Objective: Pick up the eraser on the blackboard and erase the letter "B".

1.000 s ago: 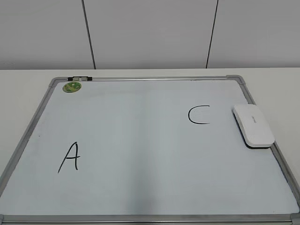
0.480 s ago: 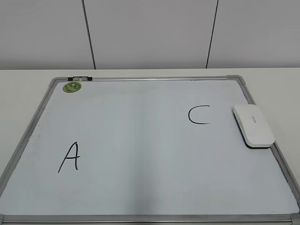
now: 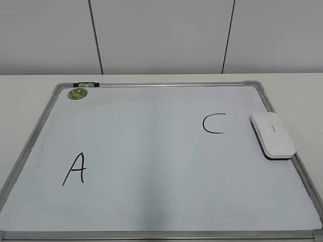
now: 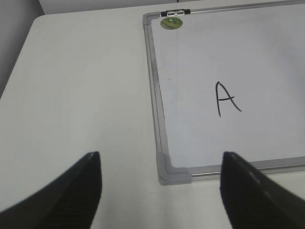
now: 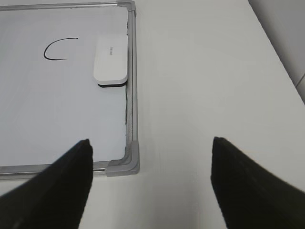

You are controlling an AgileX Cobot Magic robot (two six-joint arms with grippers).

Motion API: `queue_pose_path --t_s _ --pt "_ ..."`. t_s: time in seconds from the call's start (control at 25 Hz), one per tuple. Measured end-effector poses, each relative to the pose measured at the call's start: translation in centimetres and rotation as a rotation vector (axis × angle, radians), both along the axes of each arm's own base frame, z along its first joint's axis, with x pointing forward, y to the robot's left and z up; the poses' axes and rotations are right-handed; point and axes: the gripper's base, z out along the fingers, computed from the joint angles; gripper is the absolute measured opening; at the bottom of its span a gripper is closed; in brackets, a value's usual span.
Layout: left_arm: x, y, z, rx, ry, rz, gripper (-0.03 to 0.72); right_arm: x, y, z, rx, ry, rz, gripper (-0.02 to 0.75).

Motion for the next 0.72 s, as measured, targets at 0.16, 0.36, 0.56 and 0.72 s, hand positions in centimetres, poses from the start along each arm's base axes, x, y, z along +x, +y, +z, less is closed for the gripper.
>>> queue_pose_path --t_s 0.16,0.36,0.56,0.72 --pt "0.00 0.00 0.00 0.000 0.000 0.000 0.564 0.00 0.00 0.00 0.000 0.000 -0.001 0.592" --pt "0.00 0.00 0.00 0.000 0.000 0.000 0.564 0.00 0.00 0.00 0.000 0.000 -0.001 0.592" --pt "0.00 0.00 0.00 0.000 0.000 0.000 0.564 0.00 0.00 0.00 0.000 0.000 -0.001 0.592" --pt "0.00 0.00 0.00 0.000 0.000 0.000 0.564 0.00 0.00 0.00 0.000 0.000 -0.001 0.592"
